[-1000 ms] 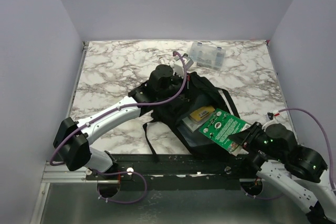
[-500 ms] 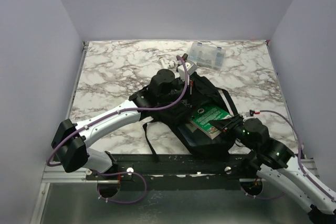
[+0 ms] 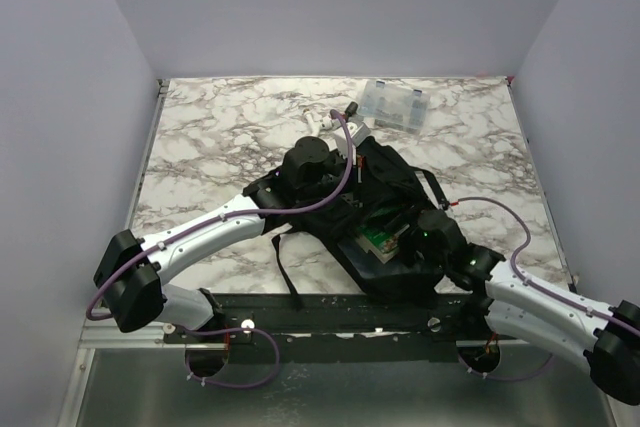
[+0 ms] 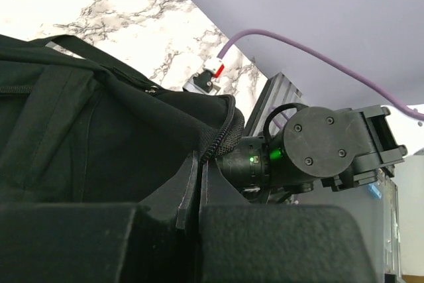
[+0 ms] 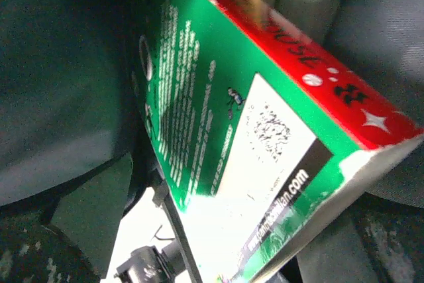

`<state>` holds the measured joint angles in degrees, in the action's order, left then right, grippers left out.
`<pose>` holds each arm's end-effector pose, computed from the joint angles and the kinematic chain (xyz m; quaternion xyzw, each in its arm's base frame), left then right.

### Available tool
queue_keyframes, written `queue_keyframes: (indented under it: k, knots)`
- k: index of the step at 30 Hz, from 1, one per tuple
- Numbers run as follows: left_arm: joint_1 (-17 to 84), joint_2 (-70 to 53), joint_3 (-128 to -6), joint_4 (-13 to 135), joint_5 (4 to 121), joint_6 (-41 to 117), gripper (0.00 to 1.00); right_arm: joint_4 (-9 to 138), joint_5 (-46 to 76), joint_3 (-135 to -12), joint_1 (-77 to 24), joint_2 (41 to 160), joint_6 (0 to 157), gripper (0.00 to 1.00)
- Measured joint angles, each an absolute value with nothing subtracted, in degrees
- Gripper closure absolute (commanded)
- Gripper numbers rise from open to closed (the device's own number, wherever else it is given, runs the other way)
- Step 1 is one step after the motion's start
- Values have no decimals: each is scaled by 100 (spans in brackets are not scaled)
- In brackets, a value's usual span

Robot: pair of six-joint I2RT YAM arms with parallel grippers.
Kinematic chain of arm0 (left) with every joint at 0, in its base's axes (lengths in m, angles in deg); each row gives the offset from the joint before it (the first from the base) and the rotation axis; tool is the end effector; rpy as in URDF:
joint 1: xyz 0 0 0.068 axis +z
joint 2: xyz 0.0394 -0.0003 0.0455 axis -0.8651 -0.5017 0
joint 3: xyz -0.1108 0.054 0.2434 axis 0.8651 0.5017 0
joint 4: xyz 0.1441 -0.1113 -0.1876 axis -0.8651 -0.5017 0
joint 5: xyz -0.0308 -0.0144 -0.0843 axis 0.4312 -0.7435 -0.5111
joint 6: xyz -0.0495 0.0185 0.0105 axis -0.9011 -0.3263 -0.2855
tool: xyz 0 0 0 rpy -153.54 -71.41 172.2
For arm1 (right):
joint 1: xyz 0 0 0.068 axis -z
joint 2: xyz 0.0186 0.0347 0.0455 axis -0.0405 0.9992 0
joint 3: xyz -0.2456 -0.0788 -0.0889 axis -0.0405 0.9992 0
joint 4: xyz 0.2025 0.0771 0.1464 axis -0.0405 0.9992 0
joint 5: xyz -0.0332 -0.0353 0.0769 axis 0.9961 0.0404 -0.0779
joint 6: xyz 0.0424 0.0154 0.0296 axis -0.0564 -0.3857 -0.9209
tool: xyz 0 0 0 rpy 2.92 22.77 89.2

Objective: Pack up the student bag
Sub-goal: Place the book in the student bag.

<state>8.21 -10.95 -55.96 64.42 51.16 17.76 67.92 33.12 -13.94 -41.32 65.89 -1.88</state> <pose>0.1912 -0.2608 0.3374 0.2390 0.7317 -0.5124 0.3807 0.1269 0.1121 0.1710 0.3673 0.8015 0.3890 0.2673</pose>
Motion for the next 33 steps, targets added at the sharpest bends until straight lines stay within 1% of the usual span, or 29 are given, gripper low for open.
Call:
queue_keyframes:
  k: [5,12,16,19,22,26,29,33]
  knots:
    - [828,-1095,-5596,6496,5114,1708,100,7719,3238,-1977,-4134,6342,326,3]
    - [830,-1095,-5596,6498,5112,1713,100,9260,3179,-2152,-4132,5593,555,3]
    - [830,-1095,-5596,6498,5110,1710,100,9592,3179,-2141,-4134,5311,675,7]
    - [830,-1095,-5596,6498,5107,1699,100,9315,3181,-2032,-4132,5339,754,10]
    - [830,-1095,-5596,6501,5107,1680,100,8703,3157,-1875,-4132,5837,850,15]
    - [830,-1095,-5580,6501,5107,1623,100,7829,3030,-1951,-4134,6860,1220,31]
    - [832,-1084,-5517,6501,5110,1571,100,7409,2945,-2441,-4134,7652,1571,32]
    - [858,-990,-5449,6496,5166,1551,100,6886,2986,-2983,-4134,8132,1891,21]
